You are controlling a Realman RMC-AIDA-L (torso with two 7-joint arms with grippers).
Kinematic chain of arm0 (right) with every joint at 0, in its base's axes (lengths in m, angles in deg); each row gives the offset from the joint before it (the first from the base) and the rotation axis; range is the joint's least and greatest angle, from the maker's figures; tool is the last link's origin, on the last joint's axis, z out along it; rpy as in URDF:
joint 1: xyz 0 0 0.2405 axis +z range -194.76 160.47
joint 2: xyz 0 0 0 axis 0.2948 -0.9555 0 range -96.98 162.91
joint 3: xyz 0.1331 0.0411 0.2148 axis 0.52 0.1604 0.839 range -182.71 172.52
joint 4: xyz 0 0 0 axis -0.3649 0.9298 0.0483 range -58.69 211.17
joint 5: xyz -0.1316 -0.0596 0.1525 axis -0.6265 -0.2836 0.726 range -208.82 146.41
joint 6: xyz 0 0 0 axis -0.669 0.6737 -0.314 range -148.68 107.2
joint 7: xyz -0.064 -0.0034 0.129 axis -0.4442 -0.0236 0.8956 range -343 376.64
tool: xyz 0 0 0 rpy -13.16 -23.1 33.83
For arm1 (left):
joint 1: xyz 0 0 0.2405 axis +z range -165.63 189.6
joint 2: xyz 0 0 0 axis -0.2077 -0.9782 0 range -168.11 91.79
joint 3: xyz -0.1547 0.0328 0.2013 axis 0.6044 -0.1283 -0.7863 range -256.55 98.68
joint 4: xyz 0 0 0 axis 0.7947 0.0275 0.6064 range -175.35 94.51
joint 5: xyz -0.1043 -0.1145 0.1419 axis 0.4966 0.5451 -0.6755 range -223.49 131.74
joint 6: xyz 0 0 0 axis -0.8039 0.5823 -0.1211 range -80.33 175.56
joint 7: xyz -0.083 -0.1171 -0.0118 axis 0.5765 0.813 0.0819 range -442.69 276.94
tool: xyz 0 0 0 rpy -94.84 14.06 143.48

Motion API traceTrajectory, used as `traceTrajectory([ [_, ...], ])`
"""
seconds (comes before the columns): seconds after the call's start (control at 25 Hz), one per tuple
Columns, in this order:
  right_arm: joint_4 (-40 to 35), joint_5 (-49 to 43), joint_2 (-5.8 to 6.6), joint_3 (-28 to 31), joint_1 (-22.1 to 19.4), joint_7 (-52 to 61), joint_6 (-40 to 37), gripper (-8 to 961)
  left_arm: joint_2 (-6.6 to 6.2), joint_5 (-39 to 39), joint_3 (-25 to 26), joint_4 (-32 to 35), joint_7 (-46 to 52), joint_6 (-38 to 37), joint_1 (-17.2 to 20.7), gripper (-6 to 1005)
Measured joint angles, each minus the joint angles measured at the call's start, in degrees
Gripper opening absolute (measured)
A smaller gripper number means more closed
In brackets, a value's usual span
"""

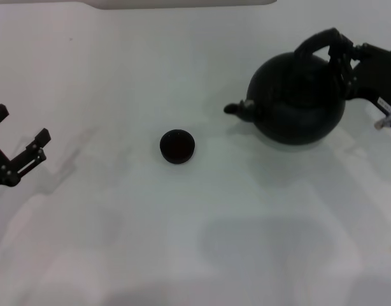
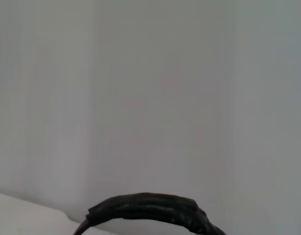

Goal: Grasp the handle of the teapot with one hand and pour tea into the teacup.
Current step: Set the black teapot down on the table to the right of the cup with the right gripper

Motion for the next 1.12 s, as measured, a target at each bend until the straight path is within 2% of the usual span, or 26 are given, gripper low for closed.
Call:
traceTrajectory([
  [0.36, 8.11, -0.4, -0.75, 2.7, 0.18, -0.04, -9.98, 105, -0.02, -0.37, 0.78, 0.62, -0.4, -0.14, -0.52, 861],
  [1.12, 14.89, -1.49, -1.03, 2.74, 3.69, -1.67, -10.79, 106, 0.16, -0.63, 0.36, 0.62, -0.51, -0.53, -0.53, 862],
])
